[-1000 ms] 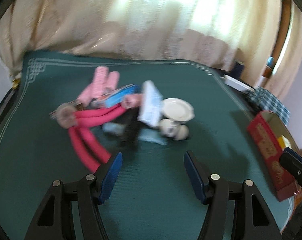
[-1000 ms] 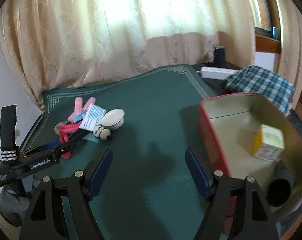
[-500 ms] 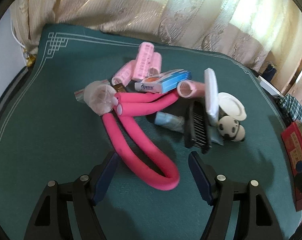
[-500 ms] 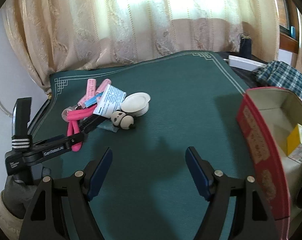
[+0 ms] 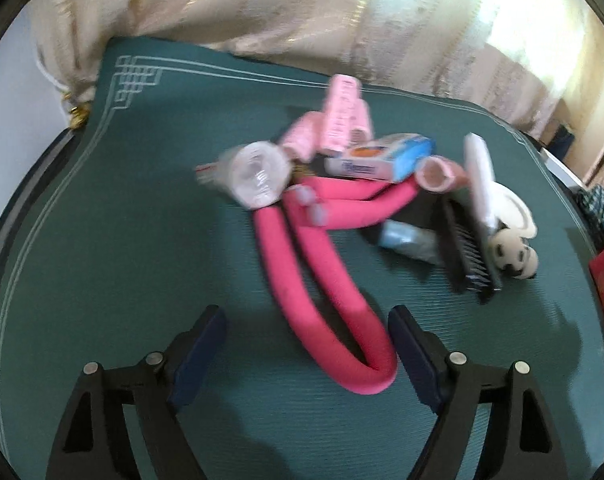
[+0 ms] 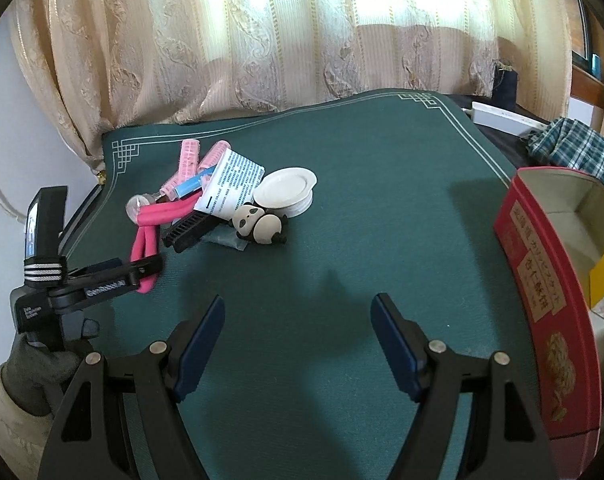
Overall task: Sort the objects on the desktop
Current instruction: 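Return to the pile and grasp the pink foam curler with the left gripper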
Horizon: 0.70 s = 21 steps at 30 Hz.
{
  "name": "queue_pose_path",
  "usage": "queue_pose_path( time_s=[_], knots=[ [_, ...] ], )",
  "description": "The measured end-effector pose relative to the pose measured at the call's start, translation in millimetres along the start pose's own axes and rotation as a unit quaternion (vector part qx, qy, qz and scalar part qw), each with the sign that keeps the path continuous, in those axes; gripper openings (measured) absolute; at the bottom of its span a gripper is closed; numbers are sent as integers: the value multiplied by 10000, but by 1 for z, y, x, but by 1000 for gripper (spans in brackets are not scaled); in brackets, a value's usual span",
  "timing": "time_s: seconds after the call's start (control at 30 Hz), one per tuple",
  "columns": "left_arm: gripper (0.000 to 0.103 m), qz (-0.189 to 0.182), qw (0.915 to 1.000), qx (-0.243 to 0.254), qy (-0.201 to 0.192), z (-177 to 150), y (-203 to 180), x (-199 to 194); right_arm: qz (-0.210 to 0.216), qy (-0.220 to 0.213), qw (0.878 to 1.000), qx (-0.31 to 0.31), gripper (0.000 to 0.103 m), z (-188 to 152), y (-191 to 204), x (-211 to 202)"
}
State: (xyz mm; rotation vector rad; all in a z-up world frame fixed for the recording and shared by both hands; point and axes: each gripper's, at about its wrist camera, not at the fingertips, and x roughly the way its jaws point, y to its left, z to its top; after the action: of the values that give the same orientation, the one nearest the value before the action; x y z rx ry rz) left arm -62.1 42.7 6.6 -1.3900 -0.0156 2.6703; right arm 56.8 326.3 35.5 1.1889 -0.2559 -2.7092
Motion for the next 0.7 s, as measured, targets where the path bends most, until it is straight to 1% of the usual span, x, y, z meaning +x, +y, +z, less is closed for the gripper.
queue_pose_path(
  time_s=[0.13,0.2,0.27,0.4,0.53,0.6,0.63,0.67,0.7],
  knots=[
    [85,241,9995,-182,-5,-2,24,-1,0,40,10000,5,79,-1,0,2],
    [85,282,9992,-273,-2,-1,31,-2,10,54,10000,-3,79,-2,1,4],
    [85,245,9992,-306,2,4,31,-1,19,73,10000,-29,79,-2,4,5],
    [85,225,9997,-77,-56,13,19,3,15,76,9999,-94,79,-2,8,5],
    [85,60,9999,20,103,22,12,19,-18,76,9999,-106,79,-1,11,6],
    [83,80,9999,123,12,20,12,17,-39,86,9999,-112,79,0,12,7],
    [78,26,9999,139,-27,20,12,15,-51,98,9999,-114,79,0,12,8],
    [58,28,9998,167,-91,20,12,13,-51,110,9999,-113,79,0,12,9],
    [41,84,9997,193,-127,20,12,12,-41,128,9998,-114,79,1,13,10]
  ],
)
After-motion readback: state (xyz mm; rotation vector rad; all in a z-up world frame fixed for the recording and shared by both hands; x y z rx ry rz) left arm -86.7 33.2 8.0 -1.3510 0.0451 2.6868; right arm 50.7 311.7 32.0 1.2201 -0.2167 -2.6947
